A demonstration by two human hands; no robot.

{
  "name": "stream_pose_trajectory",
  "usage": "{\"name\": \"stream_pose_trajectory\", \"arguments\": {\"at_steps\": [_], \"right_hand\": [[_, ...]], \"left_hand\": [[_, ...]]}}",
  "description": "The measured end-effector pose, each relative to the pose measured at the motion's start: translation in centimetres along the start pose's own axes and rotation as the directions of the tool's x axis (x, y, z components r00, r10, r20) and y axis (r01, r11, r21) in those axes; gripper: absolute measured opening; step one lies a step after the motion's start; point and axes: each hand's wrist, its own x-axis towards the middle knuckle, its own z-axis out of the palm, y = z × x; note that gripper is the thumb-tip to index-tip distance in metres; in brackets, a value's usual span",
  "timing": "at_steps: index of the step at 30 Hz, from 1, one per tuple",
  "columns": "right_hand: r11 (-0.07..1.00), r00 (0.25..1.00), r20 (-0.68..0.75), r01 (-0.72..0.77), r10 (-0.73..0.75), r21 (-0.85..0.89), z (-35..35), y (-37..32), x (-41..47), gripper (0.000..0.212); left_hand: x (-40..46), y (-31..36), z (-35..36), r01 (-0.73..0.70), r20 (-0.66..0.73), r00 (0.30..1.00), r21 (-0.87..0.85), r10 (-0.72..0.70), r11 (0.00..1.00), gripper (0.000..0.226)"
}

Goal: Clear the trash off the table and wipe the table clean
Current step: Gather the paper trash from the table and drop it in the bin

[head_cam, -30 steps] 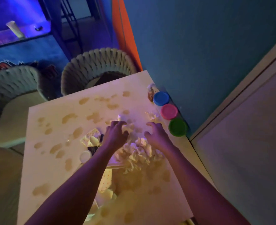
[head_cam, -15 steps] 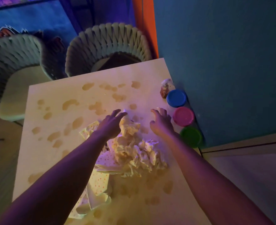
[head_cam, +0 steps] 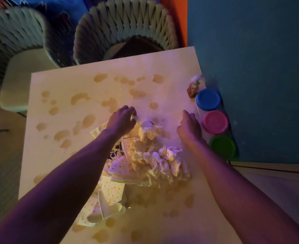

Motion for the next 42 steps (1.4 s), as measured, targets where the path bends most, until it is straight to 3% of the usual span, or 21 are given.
{"name": "stream_pose_trajectory", "arguments": {"at_steps": [7, 11, 13, 17, 19, 21, 24, 27, 31, 35, 38, 42], "right_hand": [[1.0, 0.999, -0.047, 0.003, -0.003, -0.007, -0.1, -0.9, -1.4, 0.032], [0.982, 0.997, -0.081, 0.004, 0.012, 0.191, -0.4, -2.6, -2.8, 0.015], [0.968, 0.995, -0.101, 0.028, -0.003, 0.25, -0.6, -3.7, -3.6, 0.011], [0.945, 0.986, -0.14, 0.128, -0.089, 0.302, -0.7, -5.8, -4.9, 0.018], [0.941, 0.985, -0.117, 0.154, -0.124, 0.303, -0.4, -6.7, -5.4, 0.014], [0.956, 0.99, -0.05, 0.141, -0.133, 0.256, 0.2, -7.7, -6.0, 0.024], [0.983, 0.994, 0.053, 0.088, -0.098, 0.158, 1.1, -8.8, -6.5, 0.051], [0.995, 0.99, 0.115, 0.08, -0.086, 0.052, 2.1, -9.4, -6.7, 0.062], [0.996, 0.99, 0.121, 0.082, -0.077, -0.036, 3.0, -9.7, -6.6, 0.05], [0.999, 0.991, 0.127, 0.047, -0.045, -0.014, 3.5, -9.8, -6.6, 0.04], [0.997, 0.993, 0.115, 0.032, -0.039, 0.066, 3.6, -9.8, -6.7, 0.037], [0.978, 1.0, 0.014, -0.023, 0.021, 0.207, 3.4, -9.5, -6.6, 0.034]], "left_hand": [[-3.3, -2.5, -2.9, 0.175, -0.142, 0.964, -0.29, -0.224, 0.941, 0.014], [-6.4, -5.3, -3.7, 0.19, -0.102, 0.96, -0.451, -0.261, 0.872, 0.044], [-7.7, -6.8, -3.7, 0.249, -0.094, 0.937, -0.492, -0.335, 0.834, 0.045], [-9.2, -8.9, -3.3, 0.368, -0.074, 0.9, -0.402, -0.43, 0.838, 0.025], [-9.2, -9.2, -2.9, 0.402, -0.053, 0.89, -0.374, -0.452, 0.835, 0.024], [-9.2, -9.4, -2.6, 0.402, -0.045, 0.9, -0.302, -0.434, 0.864, 0.026], [-8.7, -9.7, -2.1, 0.338, -0.068, 0.934, -0.151, -0.351, 0.929, 0.031], [-8.2, -10.4, -1.6, 0.249, -0.049, 0.968, 0.018, -0.248, 0.968, 0.043], [-7.6, -11.3, -1.5, 0.146, -0.029, 0.989, 0.136, -0.144, 0.98, 0.037], [-7.0, -11.9, -2.0, 0.066, -0.022, 0.998, 0.226, -0.063, 0.972, 0.017], [-7.1, -12.0, -2.1, 0.045, -0.033, 0.999, 0.207, -0.039, 0.977, 0.017], [-7.4, -12.2, -2.5, 0.143, -0.09, 0.985, -0.034, -0.146, 0.989, 0.016]]}}
